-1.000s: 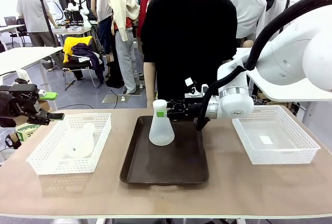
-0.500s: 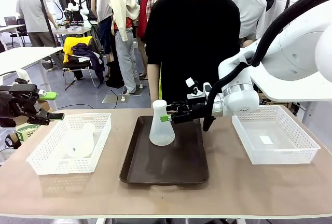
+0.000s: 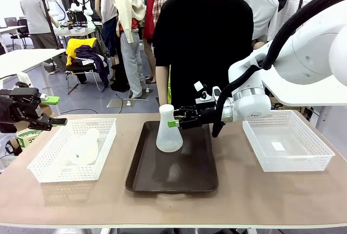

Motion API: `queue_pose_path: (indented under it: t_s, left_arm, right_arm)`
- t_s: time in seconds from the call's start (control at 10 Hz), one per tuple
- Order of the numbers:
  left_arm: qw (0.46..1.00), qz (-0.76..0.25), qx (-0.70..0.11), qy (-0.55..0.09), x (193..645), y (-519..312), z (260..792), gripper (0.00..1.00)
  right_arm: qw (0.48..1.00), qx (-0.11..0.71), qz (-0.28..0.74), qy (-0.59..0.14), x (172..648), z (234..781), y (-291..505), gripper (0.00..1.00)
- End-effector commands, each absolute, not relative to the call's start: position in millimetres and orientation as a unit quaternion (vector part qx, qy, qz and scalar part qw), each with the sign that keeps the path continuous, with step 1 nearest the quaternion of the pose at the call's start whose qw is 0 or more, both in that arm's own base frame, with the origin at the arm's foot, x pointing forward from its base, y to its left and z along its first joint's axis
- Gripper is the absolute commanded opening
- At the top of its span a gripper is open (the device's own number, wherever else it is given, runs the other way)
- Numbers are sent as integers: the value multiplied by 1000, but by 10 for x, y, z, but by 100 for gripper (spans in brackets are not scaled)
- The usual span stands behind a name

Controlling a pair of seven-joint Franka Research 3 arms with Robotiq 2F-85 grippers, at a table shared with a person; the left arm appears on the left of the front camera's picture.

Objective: Prepare the laboratory tools.
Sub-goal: Pick up the Big flask that the person points to.

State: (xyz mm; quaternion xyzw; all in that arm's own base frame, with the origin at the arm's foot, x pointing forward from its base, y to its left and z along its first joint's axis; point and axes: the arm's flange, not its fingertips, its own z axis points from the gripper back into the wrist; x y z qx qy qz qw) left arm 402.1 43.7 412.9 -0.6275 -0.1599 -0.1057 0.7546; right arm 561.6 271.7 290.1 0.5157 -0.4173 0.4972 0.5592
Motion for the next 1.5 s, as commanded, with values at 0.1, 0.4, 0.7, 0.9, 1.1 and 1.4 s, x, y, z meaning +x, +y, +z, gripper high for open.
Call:
queue_pose_path:
  t_s: [0.1,0.4,0.7,0.9,1.1,1.4]
  left_arm:
    - [752,-110,-629,-161,4007,452,4147,100]
    - [752,-110,-629,-161,4007,452,4147,100]
    - [752,-110,-629,-161,4007,452,4147,100]
    - [752,-110,-629,-161,4007,452,4147,100]
    - [752,-110,-629,-161,4007,452,4147,100]
    - [752,-110,-629,-161,4007,452,4147,100]
  right_arm:
    - [553,519,497,-422,5629,2877,2727,100]
    - [562,507,528,-385,5657,2955,2653,100]
    - [594,453,563,-353,5743,3246,2293,100]
    - [621,412,557,-368,5802,3431,1969,100]
    - [635,380,548,-390,5744,3582,1679,100]
    - [646,368,524,-415,5663,3605,1442,100]
